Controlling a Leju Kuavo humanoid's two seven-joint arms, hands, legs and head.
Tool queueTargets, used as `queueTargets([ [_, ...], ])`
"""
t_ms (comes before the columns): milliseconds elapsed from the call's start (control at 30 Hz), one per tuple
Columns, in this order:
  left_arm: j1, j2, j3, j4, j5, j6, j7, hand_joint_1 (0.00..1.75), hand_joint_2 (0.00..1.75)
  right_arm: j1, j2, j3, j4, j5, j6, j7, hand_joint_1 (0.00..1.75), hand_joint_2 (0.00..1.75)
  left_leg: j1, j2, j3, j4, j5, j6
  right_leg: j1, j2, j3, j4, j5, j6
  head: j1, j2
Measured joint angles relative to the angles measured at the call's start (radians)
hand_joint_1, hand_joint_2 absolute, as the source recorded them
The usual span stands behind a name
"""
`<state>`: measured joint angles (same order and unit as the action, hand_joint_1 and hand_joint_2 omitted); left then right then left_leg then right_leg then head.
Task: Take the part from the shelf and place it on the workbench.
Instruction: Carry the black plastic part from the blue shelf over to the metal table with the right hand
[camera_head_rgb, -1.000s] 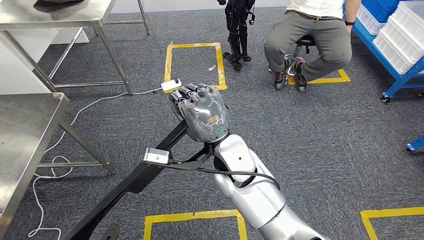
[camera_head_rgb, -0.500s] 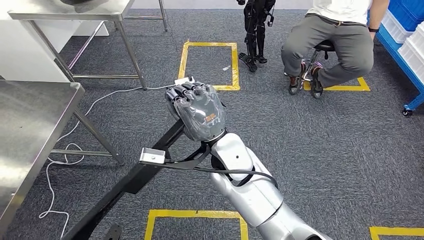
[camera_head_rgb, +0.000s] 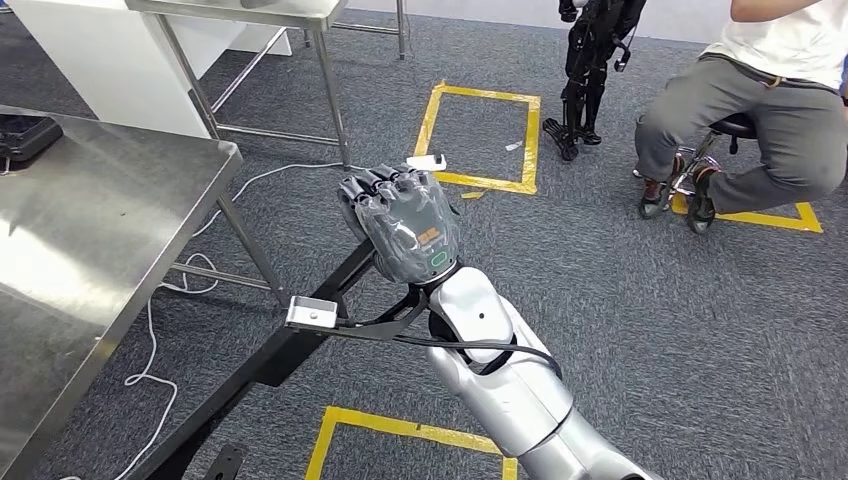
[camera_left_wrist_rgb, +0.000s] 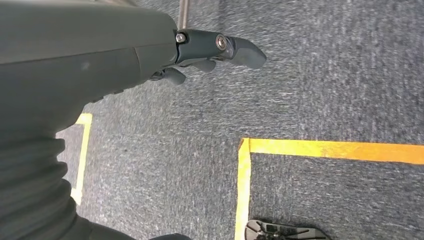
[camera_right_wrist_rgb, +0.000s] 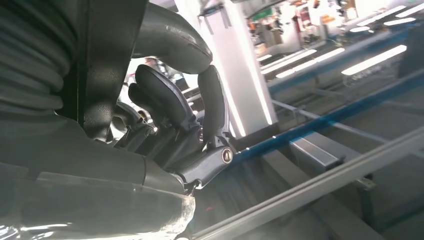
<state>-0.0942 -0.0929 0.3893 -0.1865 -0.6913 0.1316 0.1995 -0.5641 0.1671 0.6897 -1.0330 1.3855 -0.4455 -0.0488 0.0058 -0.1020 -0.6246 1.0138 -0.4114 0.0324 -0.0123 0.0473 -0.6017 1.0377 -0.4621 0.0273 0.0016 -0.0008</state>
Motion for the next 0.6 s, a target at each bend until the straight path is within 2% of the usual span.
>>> queueTargets([
  [33,0.002,0.000,0.000,0.000,0.000,0.000,0.000,0.00,1.75,0.000,0.000,-0.001,-0.001,0.000,0.000,0.000,1.75,1.75,0.000,-0.007,-0.002,0.000,0.000,-0.006,0.000,0.005,0.008,-0.015,0.006,-0.005,-0.001,0.000],
  [100,0.006,0.001,0.000,0.000,0.000,0.000,0.000,0.00,1.75,-0.001,0.003,-0.002,-0.003,0.003,0.001,0.000,1.75,1.75,0.005,-0.015,-0.007,0.001,0.000,-0.019,0.000,-0.011,0.011,-0.019,0.011,-0.018,-0.001,0.000],
  [167,0.008,0.000,0.000,0.000,0.000,0.000,0.000,0.00,1.75,-0.002,0.009,-0.002,-0.008,0.005,0.002,-0.001,1.75,1.75,0.007,0.017,-0.022,0.032,-0.022,-0.030,-0.004,-0.027,0.016,-0.026,0.015,-0.032,-0.004,0.000],
  [233,0.007,-0.001,0.000,0.000,0.000,0.000,0.000,0.00,1.75,-0.003,0.011,-0.002,-0.010,0.006,0.005,-0.002,1.75,1.75,0.008,0.068,-0.070,0.134,-0.079,-0.039,-0.001,-0.046,0.020,-0.029,0.014,-0.044,-0.009,0.000],
  [267,0.006,-0.001,-0.001,0.000,0.000,0.000,0.000,0.00,1.75,-0.003,0.011,-0.002,-0.011,0.007,0.007,-0.002,1.75,1.75,0.010,0.081,-0.103,0.199,-0.108,-0.044,0.001,-0.058,0.020,-0.029,0.013,-0.048,-0.010,0.000],
  [300,0.006,-0.001,-0.001,0.000,0.000,0.000,0.000,0.00,1.75,-0.002,0.010,-0.002,-0.011,0.009,0.009,-0.002,1.75,1.75,0.013,0.087,-0.129,0.250,-0.125,-0.047,0.004,-0.069,0.020,-0.029,0.012,-0.049,-0.010,0.000],
  [333,0.007,-0.001,-0.001,0.000,0.000,0.000,0.000,0.00,1.75,0.000,0.009,-0.002,-0.011,0.010,0.011,-0.002,1.75,1.75,0.015,0.090,-0.141,0.271,-0.126,-0.049,0.006,-0.080,0.020,-0.029,0.011,-0.051,-0.010,0.000],
  [367,0.008,-0.001,0.000,0.000,0.000,0.000,0.000,0.00,1.75,0.000,0.009,-0.002,-0.011,0.011,0.011,-0.002,1.75,1.75,0.016,0.094,-0.132,0.252,-0.108,-0.050,0.006,-0.090,0.020,-0.029,0.010,-0.051,-0.010,0.000],
  [400,0.008,-0.001,0.000,0.000,-0.001,0.000,0.000,0.00,1.75,0.001,0.009,-0.002,-0.012,0.012,0.012,-0.001,1.75,1.75,0.016,0.102,-0.103,0.197,-0.077,-0.049,0.007,-0.099,0.021,-0.029,0.009,-0.050,-0.010,0.000],
  [467,0.006,-0.001,0.000,0.000,-0.004,0.000,0.000,0.00,1.75,0.000,0.009,-0.003,-0.015,0.013,0.014,0.000,1.75,1.75,0.011,0.139,-0.028,0.062,-0.026,-0.040,0.011,-0.115,0.024,-0.028,0.005,-0.045,-0.010,0.000],
  [500,0.005,-0.001,0.000,0.000,-0.006,0.000,0.000,0.00,1.75,-0.001,0.009,-0.004,-0.016,0.014,0.014,0.002,1.75,1.75,0.007,0.152,-0.006,0.022,-0.015,-0.033,0.014,-0.121,0.025,-0.028,0.003,-0.041,-0.009,0.000],
  [533,0.004,-0.001,0.000,0.000,-0.008,0.000,0.000,0.00,1.75,-0.001,0.008,-0.004,-0.018,0.015,0.015,0.003,1.75,1.75,0.003,0.158,0.003,0.004,-0.014,-0.027,0.017,-0.128,0.027,-0.029,0.002,-0.037,-0.008,0.000],
  [600,0.003,-0.001,-0.001,0.000,-0.011,0.000,0.000,0.00,1.75,-0.002,0.009,-0.005,-0.019,0.019,0.017,0.004,1.75,1.75,-0.002,0.140,0.004,-0.001,-0.012,-0.013,0.018,-0.140,0.031,-0.032,-0.001,-0.026,-0.007,0.000],
])
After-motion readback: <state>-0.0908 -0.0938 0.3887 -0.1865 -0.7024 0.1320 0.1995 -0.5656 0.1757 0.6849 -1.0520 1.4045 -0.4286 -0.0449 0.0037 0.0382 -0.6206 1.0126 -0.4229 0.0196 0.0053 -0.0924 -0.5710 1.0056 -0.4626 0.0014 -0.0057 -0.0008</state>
